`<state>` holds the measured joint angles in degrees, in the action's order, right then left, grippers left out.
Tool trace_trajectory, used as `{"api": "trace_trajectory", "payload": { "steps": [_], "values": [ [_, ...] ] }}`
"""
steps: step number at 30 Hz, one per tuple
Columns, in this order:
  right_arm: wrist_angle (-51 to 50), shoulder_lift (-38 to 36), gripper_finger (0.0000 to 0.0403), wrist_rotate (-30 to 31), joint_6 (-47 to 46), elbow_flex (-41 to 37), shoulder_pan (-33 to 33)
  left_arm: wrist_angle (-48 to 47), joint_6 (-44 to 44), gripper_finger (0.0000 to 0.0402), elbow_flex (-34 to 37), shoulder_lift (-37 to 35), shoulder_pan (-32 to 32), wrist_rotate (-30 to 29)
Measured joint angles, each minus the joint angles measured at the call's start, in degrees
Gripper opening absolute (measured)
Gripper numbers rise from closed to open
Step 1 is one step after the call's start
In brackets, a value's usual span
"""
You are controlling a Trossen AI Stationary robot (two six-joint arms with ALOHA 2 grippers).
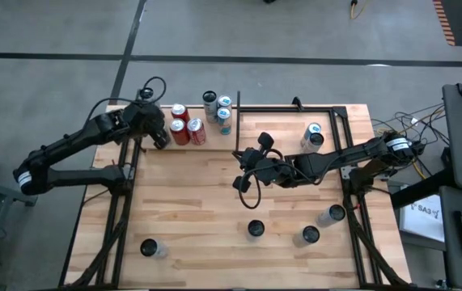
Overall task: Place canned beverage on shelf
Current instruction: Put the middle left white and yellow soda can on the shelf
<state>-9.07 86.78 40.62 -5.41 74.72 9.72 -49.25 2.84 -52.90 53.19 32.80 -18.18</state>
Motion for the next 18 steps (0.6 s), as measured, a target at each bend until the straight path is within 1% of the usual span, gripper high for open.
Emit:
{"api": "trace_trajectory", "payload": {
  "steps": [5, 10, 12, 18],
  "values": [
    [0.0, 0.0, 0.0009, 0.0, 0.0, 0.0, 0.0, -0.8, 4.2, 0.0000, 0.0, -1.0, 0.0, 0.4],
    [0.0, 0.0, 0.0009, 0.0, 0.0, 0.0, 0.0, -0.9, 10.0, 0.0000, 0.0, -1.9, 0.0, 4.3],
    [0.0, 0.0, 0.0009, 0.0, 0.0, 0.0, 0.0, -0.8, 11.7, 0.0000, 0.0, -2.1, 0.0, 4.4],
    [0.0, 0.0, 0.0009, 0.0, 0.0, 0.0, 0.0, -0.7, 12.0, 0.0000, 0.0, -2.1, 0.0, 4.3]
  ]
}}
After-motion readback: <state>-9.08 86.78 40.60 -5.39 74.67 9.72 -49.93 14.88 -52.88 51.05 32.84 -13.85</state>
